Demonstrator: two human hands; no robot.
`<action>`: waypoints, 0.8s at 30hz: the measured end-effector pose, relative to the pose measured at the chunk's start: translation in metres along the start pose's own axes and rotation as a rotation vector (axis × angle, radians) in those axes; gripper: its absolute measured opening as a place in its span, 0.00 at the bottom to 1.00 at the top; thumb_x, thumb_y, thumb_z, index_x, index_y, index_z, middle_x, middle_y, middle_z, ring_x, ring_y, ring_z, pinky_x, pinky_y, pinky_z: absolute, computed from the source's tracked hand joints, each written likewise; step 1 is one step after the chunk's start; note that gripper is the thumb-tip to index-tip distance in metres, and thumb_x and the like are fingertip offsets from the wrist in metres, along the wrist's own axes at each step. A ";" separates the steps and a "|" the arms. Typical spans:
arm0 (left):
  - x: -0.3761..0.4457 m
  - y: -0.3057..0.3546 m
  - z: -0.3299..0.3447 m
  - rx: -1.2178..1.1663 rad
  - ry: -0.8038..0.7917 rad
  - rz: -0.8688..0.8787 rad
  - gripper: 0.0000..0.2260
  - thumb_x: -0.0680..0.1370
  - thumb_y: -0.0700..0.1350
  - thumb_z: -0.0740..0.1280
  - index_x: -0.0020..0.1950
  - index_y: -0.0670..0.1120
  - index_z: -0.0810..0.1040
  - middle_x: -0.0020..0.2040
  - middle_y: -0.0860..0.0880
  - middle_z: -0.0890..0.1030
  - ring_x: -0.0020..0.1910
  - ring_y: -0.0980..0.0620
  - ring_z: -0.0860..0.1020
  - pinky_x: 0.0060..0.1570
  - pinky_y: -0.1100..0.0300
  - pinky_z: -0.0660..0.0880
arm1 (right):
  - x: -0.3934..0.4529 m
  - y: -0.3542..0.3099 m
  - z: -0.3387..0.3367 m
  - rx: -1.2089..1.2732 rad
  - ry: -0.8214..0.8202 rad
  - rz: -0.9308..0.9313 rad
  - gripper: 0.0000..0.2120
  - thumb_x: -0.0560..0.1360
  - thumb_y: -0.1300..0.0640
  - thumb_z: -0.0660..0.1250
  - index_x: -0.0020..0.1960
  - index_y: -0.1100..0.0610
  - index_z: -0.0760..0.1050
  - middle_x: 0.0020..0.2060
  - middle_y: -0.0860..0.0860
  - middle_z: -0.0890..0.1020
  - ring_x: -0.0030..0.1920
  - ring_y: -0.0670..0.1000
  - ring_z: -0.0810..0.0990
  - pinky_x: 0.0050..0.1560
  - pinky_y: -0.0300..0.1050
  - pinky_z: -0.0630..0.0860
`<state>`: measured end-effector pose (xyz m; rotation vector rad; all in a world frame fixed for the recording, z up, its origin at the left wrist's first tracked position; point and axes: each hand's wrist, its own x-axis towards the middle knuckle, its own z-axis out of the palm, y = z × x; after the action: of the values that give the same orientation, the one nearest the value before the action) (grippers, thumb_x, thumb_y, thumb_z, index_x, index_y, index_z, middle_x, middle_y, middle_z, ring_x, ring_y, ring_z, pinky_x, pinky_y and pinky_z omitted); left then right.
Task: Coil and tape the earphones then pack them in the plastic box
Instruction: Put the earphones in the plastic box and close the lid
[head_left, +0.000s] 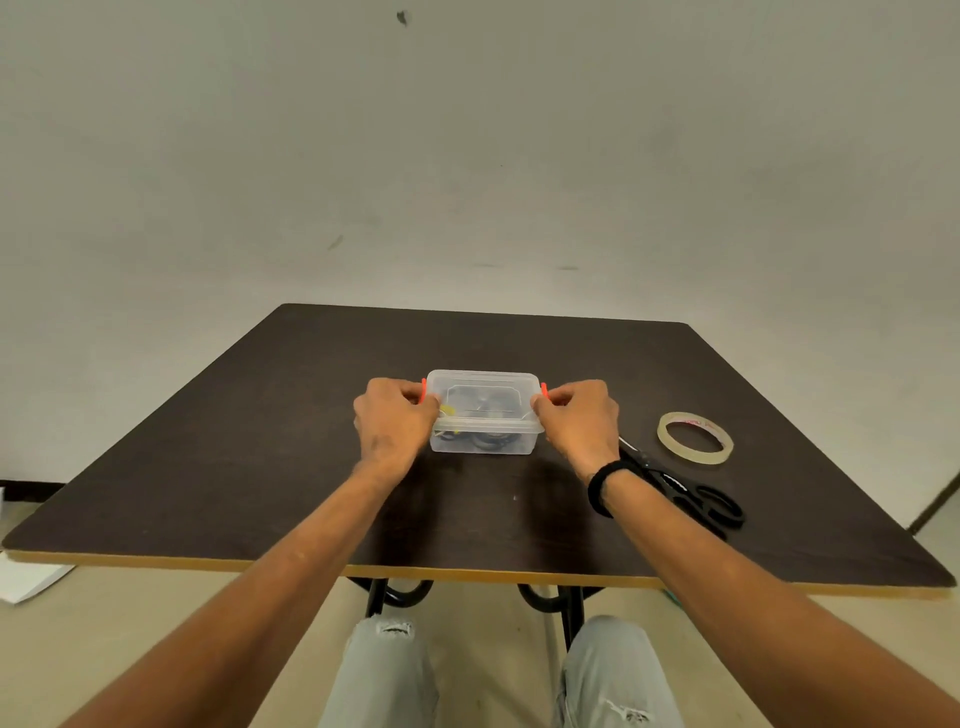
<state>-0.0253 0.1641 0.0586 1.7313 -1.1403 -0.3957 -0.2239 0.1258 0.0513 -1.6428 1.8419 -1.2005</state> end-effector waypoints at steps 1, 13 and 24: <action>-0.001 0.003 0.001 0.002 0.005 0.014 0.08 0.78 0.45 0.74 0.53 0.42 0.89 0.46 0.45 0.88 0.45 0.47 0.85 0.52 0.52 0.82 | 0.001 0.000 0.000 -0.030 0.001 -0.020 0.16 0.78 0.55 0.72 0.36 0.64 0.84 0.33 0.60 0.85 0.35 0.59 0.83 0.42 0.58 0.85; 0.172 0.060 0.065 -0.082 -0.105 0.054 0.12 0.79 0.47 0.73 0.60 0.44 0.86 0.58 0.44 0.87 0.57 0.44 0.84 0.62 0.49 0.81 | 0.176 -0.032 0.027 0.055 0.017 -0.073 0.18 0.81 0.55 0.70 0.41 0.69 0.84 0.37 0.64 0.86 0.39 0.64 0.85 0.40 0.50 0.82; 0.293 0.018 0.159 0.002 -0.147 0.014 0.09 0.77 0.43 0.74 0.54 0.41 0.87 0.56 0.41 0.86 0.56 0.40 0.83 0.60 0.48 0.81 | 0.319 -0.002 0.113 -0.023 -0.059 -0.011 0.15 0.80 0.55 0.72 0.44 0.68 0.83 0.41 0.61 0.86 0.44 0.60 0.87 0.44 0.45 0.78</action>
<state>0.0031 -0.1686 0.0686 1.7173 -1.2569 -0.5208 -0.2111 -0.2118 0.0676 -1.6843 1.8201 -1.1267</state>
